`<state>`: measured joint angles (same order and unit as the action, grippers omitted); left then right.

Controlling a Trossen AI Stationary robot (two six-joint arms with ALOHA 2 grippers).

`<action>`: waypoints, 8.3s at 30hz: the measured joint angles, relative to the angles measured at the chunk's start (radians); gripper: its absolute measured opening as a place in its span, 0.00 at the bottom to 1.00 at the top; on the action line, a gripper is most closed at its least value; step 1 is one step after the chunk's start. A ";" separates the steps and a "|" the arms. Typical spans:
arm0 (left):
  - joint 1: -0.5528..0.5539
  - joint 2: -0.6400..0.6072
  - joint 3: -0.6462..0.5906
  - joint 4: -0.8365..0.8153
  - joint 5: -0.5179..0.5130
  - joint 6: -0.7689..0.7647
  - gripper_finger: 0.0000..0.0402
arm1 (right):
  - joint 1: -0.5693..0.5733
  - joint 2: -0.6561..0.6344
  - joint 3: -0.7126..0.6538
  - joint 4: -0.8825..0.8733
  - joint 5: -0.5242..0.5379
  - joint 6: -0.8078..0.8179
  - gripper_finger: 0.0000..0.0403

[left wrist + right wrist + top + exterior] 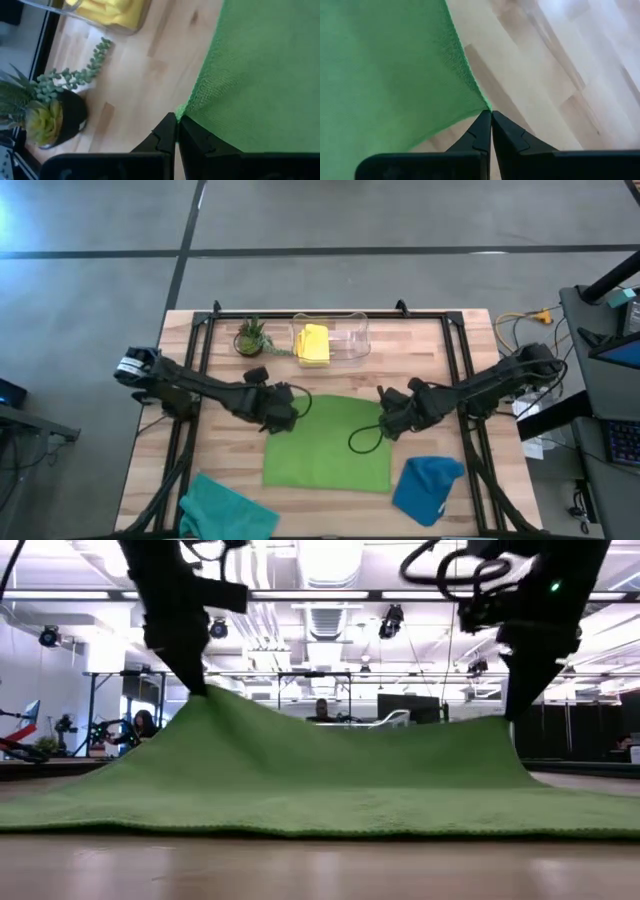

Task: Fold microfiber towels
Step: Fold the green microfiber towel

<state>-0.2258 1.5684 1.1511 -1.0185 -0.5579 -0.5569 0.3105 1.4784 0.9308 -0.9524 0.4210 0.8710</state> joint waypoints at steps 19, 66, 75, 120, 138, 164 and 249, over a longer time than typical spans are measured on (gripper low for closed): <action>0.215 -0.062 -0.298 0.458 0.343 0.108 0.00 | -0.161 -0.144 -0.233 0.430 -0.065 -0.178 0.02; 0.341 -0.590 -0.570 0.633 0.412 -0.153 0.48 | -0.338 -0.576 -0.302 0.621 -0.140 -0.319 0.35; 0.103 -0.728 -0.827 1.070 0.430 -0.410 0.48 | -0.184 -0.774 -0.609 1.079 -0.331 -0.145 0.32; -0.451 -0.002 -0.515 0.988 0.340 0.171 0.30 | 0.437 0.094 -0.230 0.796 -0.081 -0.191 0.33; -0.442 0.009 -0.514 0.977 0.362 0.117 0.12 | 0.440 0.094 -0.241 0.759 -0.130 -0.256 0.33; -0.443 -0.016 -0.516 0.949 0.402 0.062 0.00 | 0.444 0.152 -0.250 0.801 -0.242 -0.276 0.04; 0.000 -0.302 -0.600 0.945 0.137 0.178 0.00 | -0.171 -0.290 -0.360 0.429 -0.308 -0.341 0.02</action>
<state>-0.2255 1.2659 0.5510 -0.0735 -0.4207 -0.3789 0.1390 1.1884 0.5712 -0.5235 0.1131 0.5301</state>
